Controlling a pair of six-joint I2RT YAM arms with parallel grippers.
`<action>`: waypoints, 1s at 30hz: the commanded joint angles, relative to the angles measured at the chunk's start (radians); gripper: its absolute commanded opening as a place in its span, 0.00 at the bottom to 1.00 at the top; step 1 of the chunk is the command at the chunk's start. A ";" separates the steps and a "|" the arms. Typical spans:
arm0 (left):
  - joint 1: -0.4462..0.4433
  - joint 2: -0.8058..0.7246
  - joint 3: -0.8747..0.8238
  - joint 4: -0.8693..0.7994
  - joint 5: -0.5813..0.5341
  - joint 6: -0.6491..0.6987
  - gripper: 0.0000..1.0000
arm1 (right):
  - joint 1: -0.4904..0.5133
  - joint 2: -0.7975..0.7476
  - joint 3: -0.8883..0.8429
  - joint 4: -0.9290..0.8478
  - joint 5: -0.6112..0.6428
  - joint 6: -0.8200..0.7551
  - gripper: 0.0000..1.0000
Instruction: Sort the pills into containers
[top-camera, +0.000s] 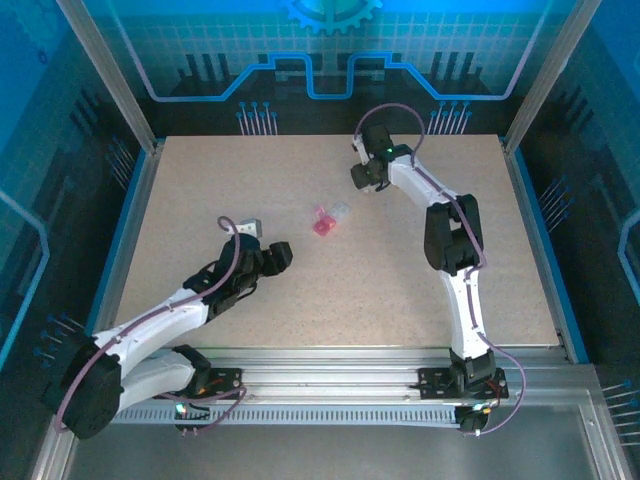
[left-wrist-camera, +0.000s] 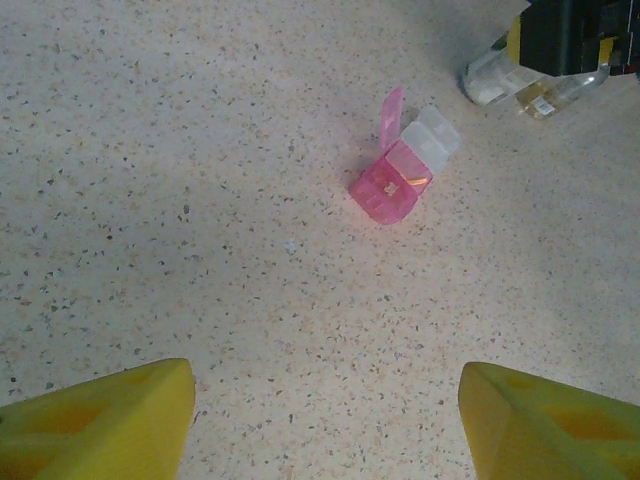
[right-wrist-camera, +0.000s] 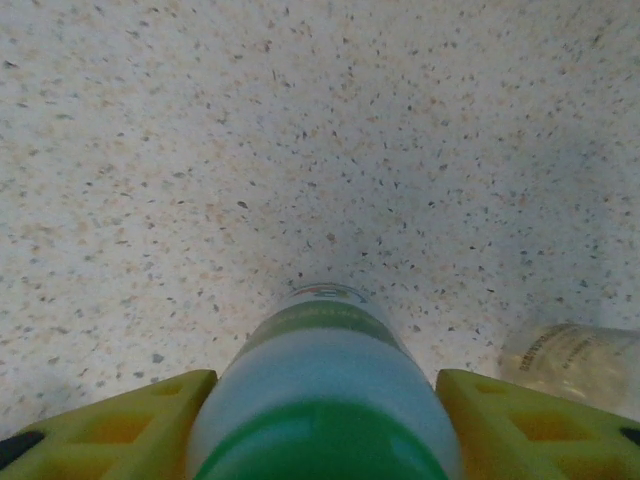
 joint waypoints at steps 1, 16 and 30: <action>0.013 0.029 0.011 0.034 0.000 0.007 0.69 | -0.024 0.029 0.075 -0.071 -0.025 0.014 0.66; 0.163 0.349 0.206 0.057 0.139 -0.074 0.58 | 0.026 -0.404 -0.344 0.101 -0.114 0.020 0.77; 0.268 0.795 0.628 -0.054 0.352 -0.039 0.45 | 0.115 -0.378 -0.665 0.446 -0.229 0.241 0.62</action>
